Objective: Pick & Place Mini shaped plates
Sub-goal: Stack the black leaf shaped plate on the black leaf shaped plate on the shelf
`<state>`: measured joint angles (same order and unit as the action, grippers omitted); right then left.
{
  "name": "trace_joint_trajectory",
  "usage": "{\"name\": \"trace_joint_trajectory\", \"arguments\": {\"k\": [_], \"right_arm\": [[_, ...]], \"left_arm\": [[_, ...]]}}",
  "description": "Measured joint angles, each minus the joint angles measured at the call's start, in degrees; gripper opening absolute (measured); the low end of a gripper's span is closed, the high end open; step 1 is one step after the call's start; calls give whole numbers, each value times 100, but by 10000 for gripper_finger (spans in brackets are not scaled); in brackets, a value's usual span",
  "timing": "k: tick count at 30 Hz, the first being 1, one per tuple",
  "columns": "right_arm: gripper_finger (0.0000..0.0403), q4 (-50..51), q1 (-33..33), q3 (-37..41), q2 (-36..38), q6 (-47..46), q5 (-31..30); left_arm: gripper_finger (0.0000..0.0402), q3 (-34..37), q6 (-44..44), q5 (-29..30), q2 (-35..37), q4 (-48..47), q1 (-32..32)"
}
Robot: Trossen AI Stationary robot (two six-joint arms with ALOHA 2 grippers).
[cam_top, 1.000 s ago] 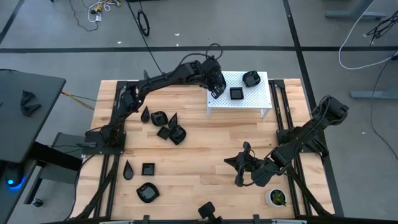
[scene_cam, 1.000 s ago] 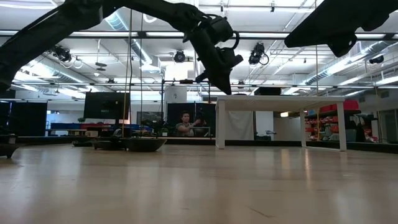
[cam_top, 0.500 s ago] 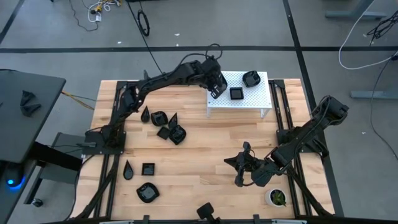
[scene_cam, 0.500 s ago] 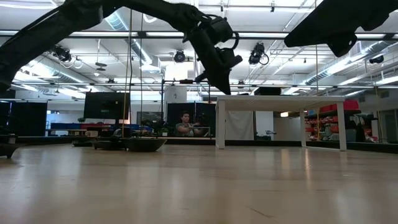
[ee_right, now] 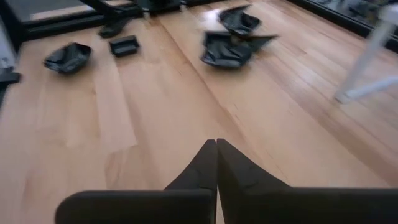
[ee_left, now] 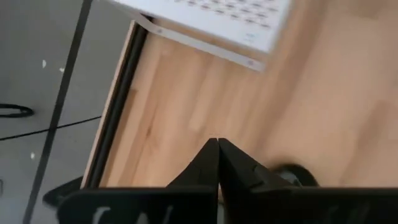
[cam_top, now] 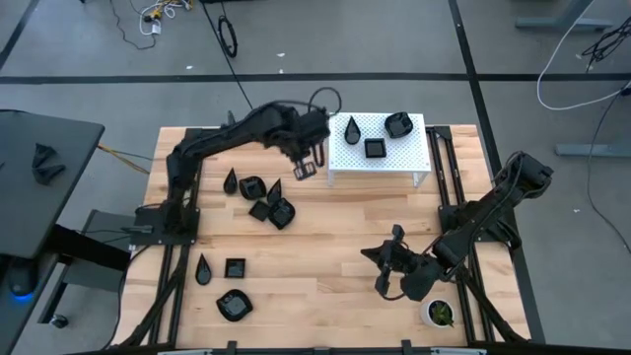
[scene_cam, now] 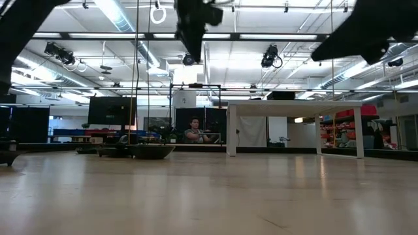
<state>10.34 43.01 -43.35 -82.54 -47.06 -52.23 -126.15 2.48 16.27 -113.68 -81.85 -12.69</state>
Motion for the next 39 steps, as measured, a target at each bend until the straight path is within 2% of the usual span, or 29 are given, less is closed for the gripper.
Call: {"name": "trace_joint_trajectory", "arguments": {"k": [4, 8, 13, 19, 23, 27, 32, 35, 39], "right_arm": [[3, 945, 400, 0, 0, -1235, -304], [2, 1880, 871, 2, 2, -2462, -509], [4, 2235, 1225, 2, 2, -3180, -543], [4, 1955, 1184, 2, 2, -3166, -742], [8, 1457, 944, 2, 2, -2793, -1187], [13, 618, 551, 2, 2, -1799, -1293], [15, -585, 8, 2, 2, -350, -1243], [15, -1129, -279, 2, 2, 408, -1004], [15, -1522, -599, 2, 2, 893, -551]], "left_arm": [[15, 47, 302, 462, 293, -104, 841], [13, 909, 476, 1254, 720, 465, 1740], [7, 3341, 787, 1962, 1561, 2242, 2477], [11, 6246, 2132, 1734, 2606, 4293, 2960], [12, 7667, 3521, 1729, 3236, 5222, 3461], [13, 8604, 5186, 1878, 3742, 5853, 3999], [16, 9379, 6568, 2759, 3840, 6316, 4110], [33, 9699, 6734, 2826, 3838, 6569, 3695], [83, 10011, 6286, 2468, 3837, 7404, 2988]]}}
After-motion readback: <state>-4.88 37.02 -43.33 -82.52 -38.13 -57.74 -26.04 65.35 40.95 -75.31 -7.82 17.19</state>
